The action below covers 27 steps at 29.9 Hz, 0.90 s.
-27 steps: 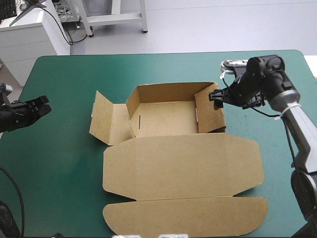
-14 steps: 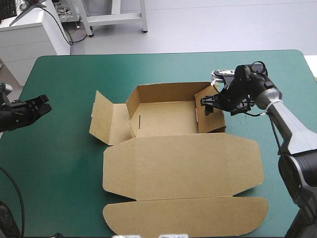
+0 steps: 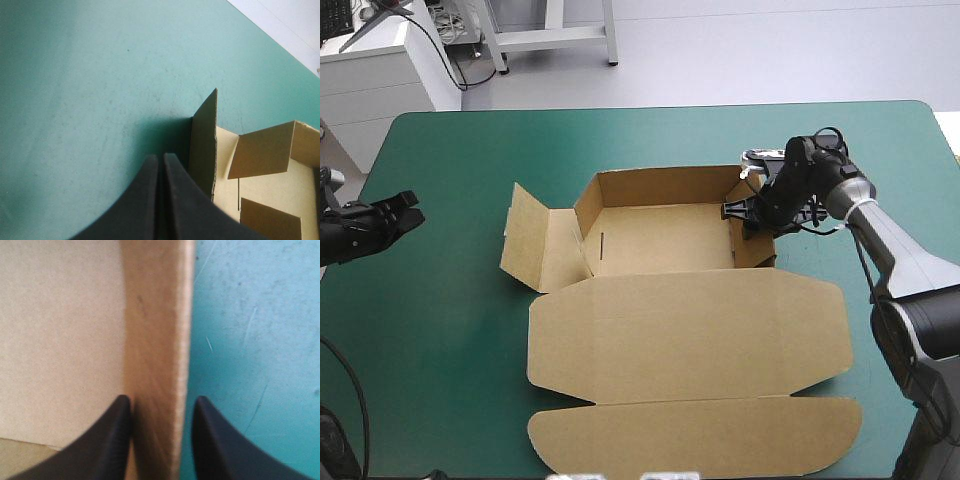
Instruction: Fold the box
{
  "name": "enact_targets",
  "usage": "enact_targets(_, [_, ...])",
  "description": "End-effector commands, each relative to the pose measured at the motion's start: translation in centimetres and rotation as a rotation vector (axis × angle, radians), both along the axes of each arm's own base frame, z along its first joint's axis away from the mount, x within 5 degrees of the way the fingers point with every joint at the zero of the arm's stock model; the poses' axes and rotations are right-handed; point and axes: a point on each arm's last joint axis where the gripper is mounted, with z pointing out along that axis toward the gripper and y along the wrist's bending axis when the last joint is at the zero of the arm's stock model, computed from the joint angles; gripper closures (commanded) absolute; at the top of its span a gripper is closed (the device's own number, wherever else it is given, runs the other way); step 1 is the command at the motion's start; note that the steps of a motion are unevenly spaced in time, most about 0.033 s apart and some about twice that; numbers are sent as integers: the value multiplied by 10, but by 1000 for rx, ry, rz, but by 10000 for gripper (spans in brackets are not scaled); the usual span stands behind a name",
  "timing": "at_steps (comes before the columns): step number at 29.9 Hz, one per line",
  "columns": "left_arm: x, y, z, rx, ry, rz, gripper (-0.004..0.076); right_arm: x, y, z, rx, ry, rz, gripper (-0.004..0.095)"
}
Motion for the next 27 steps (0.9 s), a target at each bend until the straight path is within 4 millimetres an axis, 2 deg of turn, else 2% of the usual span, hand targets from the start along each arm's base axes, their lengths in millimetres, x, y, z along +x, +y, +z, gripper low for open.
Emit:
enact_targets(1, [-2, -4, 21, -16, -83, 16, 717, -5, 0, 32, 27, -95, 37, 924])
enact_targets(8, [-3, -5, 20, -9, -83, 0, 717, -7, 1, 36, 36, -102, 49, 905])
enact_targets(12, [-2, -5, 20, -8, -84, 2, 717, -18, -2, 59, 39, -165, 72, 907])
enact_targets(15, [-2, -5, 20, -8, -84, 2, 717, -37, -5, 90, 47, -240, 83, 907])
enact_targets(22, [-2, -5, 21, -16, -91, 13, 717, -99, -18, 158, 51, -403, 136, 907])
enact_targets(27, [-3, -6, 21, -29, -85, -4, 672, -137, -24, 194, 93, -530, 136, 908])
